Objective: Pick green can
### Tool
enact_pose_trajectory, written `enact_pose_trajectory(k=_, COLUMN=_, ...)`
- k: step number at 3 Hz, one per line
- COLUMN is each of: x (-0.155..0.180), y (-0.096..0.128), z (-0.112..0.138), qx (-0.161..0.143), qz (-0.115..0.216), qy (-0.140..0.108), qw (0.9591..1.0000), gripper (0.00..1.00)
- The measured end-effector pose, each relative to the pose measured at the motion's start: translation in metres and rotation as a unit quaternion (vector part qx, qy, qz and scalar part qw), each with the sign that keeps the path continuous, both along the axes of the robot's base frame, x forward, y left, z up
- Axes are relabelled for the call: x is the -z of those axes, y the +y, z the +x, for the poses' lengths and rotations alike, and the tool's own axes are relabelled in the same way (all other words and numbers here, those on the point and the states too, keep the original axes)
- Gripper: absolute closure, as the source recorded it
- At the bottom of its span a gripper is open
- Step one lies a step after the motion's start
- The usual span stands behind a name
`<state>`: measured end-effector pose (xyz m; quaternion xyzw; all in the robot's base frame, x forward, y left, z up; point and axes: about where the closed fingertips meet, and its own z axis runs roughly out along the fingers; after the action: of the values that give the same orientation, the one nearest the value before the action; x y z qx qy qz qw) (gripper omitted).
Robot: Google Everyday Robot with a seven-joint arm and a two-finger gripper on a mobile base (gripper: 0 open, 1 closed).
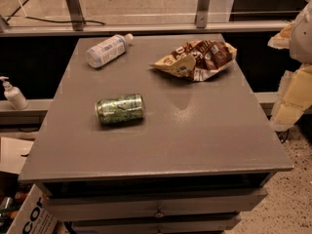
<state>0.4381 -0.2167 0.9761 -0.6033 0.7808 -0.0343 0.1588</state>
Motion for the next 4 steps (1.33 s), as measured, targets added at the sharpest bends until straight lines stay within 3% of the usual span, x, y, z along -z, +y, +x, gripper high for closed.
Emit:
enact_pose_trajectory(k=1, x=0.000, y=0.000, z=0.000, qx=0.000, qz=0.000, qy=0.000, qw=1.0000, gripper=0.00)
enact_pose_trajectory(k=2, x=0.002, y=0.021, z=0.003, qx=-0.033, qz=0.018, qy=-0.004, qw=0.9993, gripper=0.00)
enact_pose_trajectory(k=3, x=0.014, y=0.058, z=0.004, qx=-0.081, qz=0.045, qy=-0.001, qw=0.9957, gripper=0.00)
enact_pose_trajectory(k=4, x=0.025, y=0.104, z=0.006, qx=-0.135, qz=0.062, qy=-0.003, qw=0.9889, gripper=0.00)
